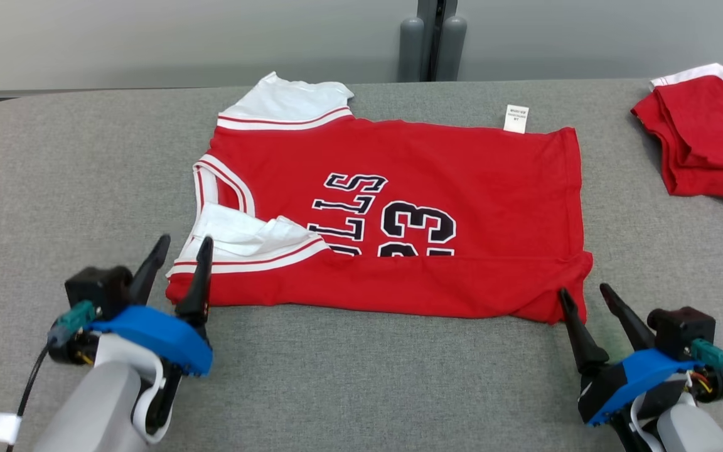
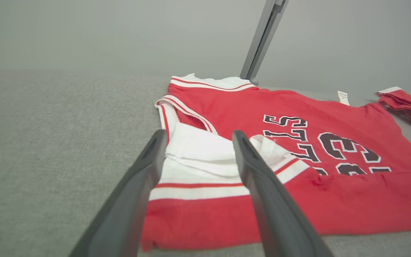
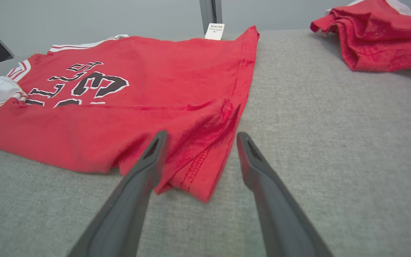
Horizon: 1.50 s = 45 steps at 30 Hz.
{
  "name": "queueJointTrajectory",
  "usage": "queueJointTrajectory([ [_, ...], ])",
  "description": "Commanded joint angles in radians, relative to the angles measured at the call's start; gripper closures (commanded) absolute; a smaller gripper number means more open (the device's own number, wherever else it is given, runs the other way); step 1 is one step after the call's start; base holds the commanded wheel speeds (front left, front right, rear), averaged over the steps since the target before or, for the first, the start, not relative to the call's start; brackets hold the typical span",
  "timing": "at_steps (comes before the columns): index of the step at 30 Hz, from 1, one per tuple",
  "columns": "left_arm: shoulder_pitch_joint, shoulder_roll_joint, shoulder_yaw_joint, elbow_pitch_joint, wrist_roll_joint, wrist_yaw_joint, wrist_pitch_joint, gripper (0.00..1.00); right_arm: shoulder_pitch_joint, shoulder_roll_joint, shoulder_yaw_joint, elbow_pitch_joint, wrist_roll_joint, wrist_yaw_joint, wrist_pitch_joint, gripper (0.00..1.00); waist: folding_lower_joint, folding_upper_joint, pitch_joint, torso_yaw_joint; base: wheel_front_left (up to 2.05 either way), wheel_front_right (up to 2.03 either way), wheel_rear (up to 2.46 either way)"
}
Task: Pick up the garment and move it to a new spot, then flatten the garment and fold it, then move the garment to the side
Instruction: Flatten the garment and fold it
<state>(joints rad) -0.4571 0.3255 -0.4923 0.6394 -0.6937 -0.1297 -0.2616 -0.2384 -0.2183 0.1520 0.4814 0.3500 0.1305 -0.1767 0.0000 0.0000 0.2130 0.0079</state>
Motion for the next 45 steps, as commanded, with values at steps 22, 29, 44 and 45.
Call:
queueJointTrajectory([
  [22,0.019,-0.028,-0.016,0.167,0.029,-0.001,0.003,0.0,-0.023,0.056,-0.004,0.054,-0.075,0.001,0.047,0.0,0.0,0.0,0.026,-0.001,0.0,0.0,0.0],
  [29,-0.012,-0.046,-0.062,0.239,-0.018,-0.001,0.003,1.0,-0.035,0.067,0.003,0.095,-0.058,0.001,0.037,1.0,0.0,0.0,0.028,-0.002,0.0,0.0,0.0],
  [44,0.171,-0.038,0.063,0.058,-0.029,0.001,-0.004,1.0,0.108,0.036,-0.011,0.032,0.008,0.0,-0.02,1.0,0.0,0.0,-0.109,0.025,0.0,0.0,0.0],
  [45,0.194,-0.037,0.077,0.04,-0.021,0.005,-0.004,1.0,0.126,0.035,-0.013,0.015,0.011,0.0,-0.016,1.0,0.0,0.0,-0.116,0.028,0.0,0.0,0.0],
])
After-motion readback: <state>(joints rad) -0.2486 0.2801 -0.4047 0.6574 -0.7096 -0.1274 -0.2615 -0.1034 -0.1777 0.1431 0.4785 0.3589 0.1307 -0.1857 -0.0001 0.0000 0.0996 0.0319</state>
